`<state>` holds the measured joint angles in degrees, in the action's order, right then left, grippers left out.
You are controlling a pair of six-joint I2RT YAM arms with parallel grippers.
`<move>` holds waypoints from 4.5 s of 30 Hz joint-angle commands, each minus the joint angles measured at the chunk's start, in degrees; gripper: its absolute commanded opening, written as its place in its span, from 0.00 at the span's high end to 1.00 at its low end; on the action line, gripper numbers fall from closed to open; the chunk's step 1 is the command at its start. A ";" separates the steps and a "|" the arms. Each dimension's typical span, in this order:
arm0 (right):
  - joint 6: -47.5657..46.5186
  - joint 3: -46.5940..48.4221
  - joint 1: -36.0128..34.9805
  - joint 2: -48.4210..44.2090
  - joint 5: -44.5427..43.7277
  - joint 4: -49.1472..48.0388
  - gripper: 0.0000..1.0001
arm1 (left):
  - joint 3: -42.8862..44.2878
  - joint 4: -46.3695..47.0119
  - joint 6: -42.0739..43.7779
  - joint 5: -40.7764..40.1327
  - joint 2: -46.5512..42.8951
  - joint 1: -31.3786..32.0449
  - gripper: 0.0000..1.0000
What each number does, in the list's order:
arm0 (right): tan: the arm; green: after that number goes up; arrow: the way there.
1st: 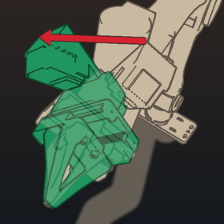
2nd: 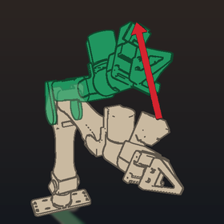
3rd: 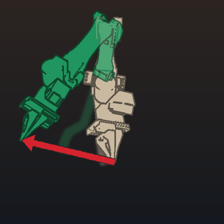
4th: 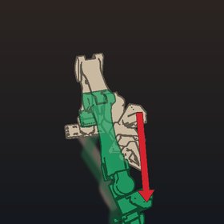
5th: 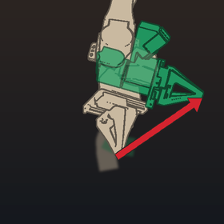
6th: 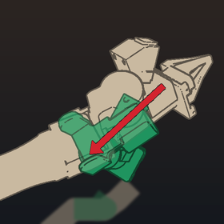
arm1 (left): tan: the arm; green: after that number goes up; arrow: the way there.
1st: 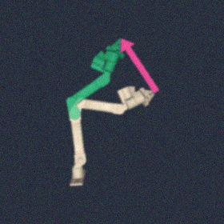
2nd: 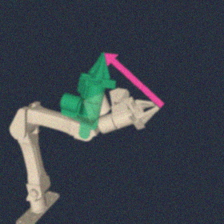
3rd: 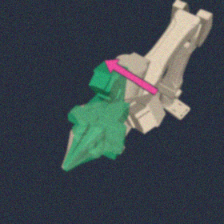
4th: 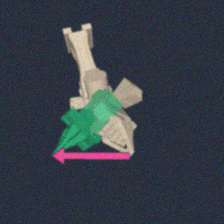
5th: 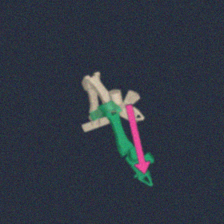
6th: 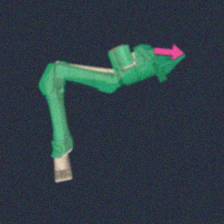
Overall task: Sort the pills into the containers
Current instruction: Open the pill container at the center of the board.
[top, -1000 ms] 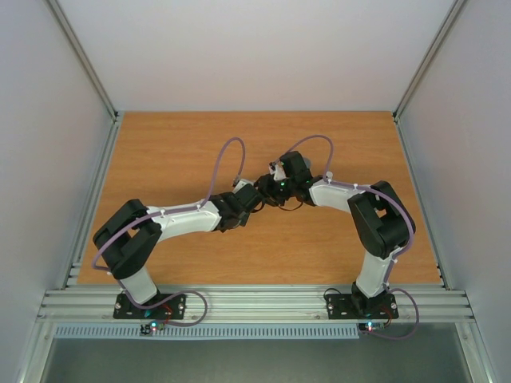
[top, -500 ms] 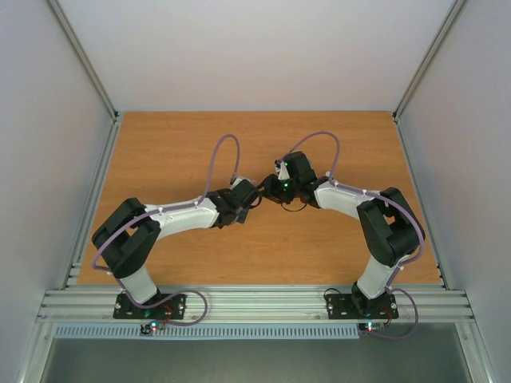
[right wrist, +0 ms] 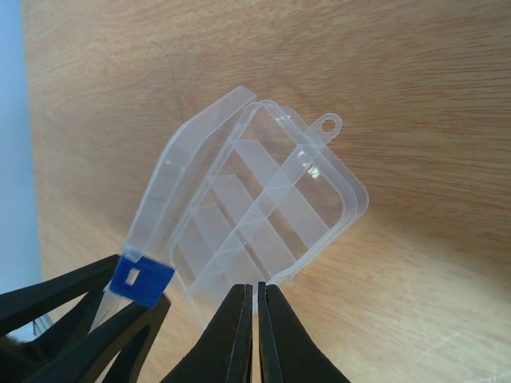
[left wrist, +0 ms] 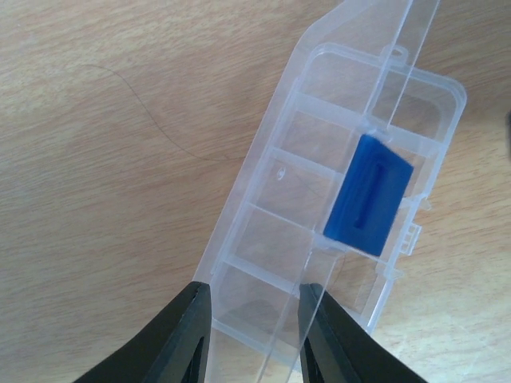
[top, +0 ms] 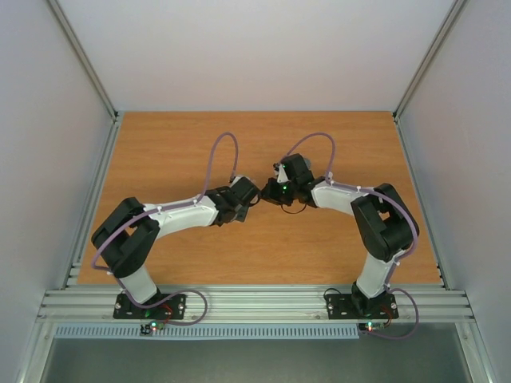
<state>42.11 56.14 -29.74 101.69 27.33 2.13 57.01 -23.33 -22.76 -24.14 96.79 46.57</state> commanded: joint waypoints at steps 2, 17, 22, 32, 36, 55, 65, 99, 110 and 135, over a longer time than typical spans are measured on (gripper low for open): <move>-1.39 3.39 -0.54 4.10 1.19 -1.29 0.96 | 2.34 0.19 -1.23 0.15 -0.22 -0.22 0.67; -2.00 6.80 -1.37 10.22 1.24 -0.31 0.96 | 3.72 -0.88 -1.08 -0.40 1.23 -0.96 0.67; -2.31 7.13 -1.30 11.51 1.01 0.58 0.96 | 3.51 -1.40 -0.97 -0.73 1.16 -2.14 0.66; -3.04 7.93 -1.34 12.89 0.03 2.57 0.97 | 2.35 -0.91 -0.41 -0.58 -0.54 -4.71 0.63; -3.31 8.09 -1.37 13.17 -0.36 3.17 0.97 | 2.35 -0.85 0.13 -0.03 -0.63 -5.87 0.60; -4.83 9.98 -1.66 14.28 -2.86 6.26 0.97 | 1.57 1.48 1.49 2.57 0.60 -11.19 0.50; -5.77 12.26 -1.71 15.72 -3.92 8.26 0.97 | 1.43 2.71 2.41 4.54 4.61 -13.76 0.49; -7.25 14.81 -1.73 17.29 -6.94 11.58 0.97 | 3.77 0.76 3.40 3.59 12.19 -15.19 0.43; -7.25 15.93 -2.25 14.33 -8.32 10.98 0.97 | 6.57 -0.09 3.61 3.74 9.85 -15.19 0.39; -9.34 22.24 -4.22 11.98 -10.41 13.43 0.88 | 9.60 -1.28 2.74 3.36 1.60 -15.19 0.32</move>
<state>34.20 77.01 -33.47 115.90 18.94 13.65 64.66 -24.27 -19.53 -19.51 101.38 31.51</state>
